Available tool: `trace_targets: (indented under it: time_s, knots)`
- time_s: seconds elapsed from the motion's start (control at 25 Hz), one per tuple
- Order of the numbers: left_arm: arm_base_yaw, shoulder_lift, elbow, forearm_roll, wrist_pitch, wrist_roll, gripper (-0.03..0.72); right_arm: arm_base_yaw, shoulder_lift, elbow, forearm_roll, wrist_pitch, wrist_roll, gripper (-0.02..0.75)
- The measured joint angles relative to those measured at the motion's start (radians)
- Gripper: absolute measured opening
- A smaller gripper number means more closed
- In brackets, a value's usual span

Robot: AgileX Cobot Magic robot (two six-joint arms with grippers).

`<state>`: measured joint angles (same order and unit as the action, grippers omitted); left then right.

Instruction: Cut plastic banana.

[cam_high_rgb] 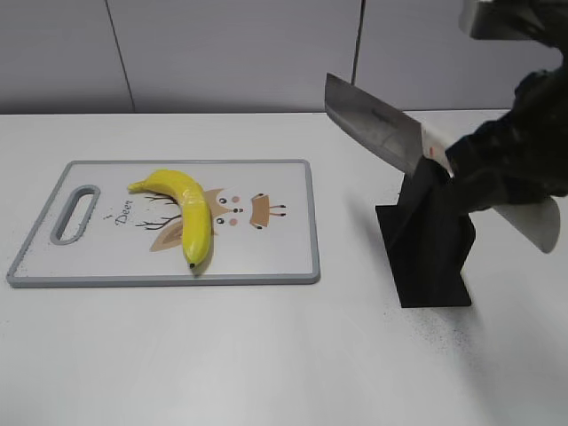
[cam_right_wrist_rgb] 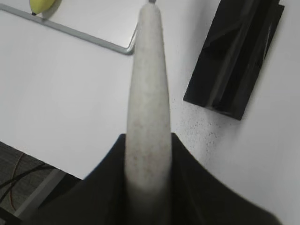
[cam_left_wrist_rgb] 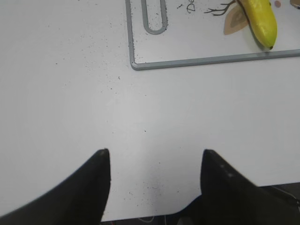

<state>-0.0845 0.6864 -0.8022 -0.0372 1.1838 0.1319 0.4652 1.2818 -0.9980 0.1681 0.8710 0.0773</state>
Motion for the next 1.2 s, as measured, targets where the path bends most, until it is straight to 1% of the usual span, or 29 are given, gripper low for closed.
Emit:
trace_targets:
  time_s: [0.28,0.68,0.8,0.88,1.0,1.2]
  knots:
    - [0.0,-0.299,0.148,0.0,-0.016,0.0,0.589,0.0,-0.108,0.136,0.0,-0.052,0.028,0.164]
    - [0.0,-0.615,0.306,0.0,-0.115,0.0,0.589,0.0,-0.223,0.28,-0.008,-0.21,0.155,0.164]
    - [0.0,-0.676,0.325,0.003,-0.109,0.0,0.589,0.0,-0.242,0.309,-0.072,-0.236,0.244,0.164]
    - [0.0,-0.687,0.328,0.004,-0.105,0.0,0.589,0.0,-0.251,0.325,-0.143,-0.245,0.318,0.164]
    - [0.0,-0.69,0.332,0.002,-0.101,0.0,0.589,0.0,-0.253,0.333,-0.219,-0.252,0.395,0.164]
    - [0.0,-0.692,0.334,0.001,-0.101,0.0,0.589,0.0,-0.253,0.336,-0.261,-0.297,0.446,0.164]
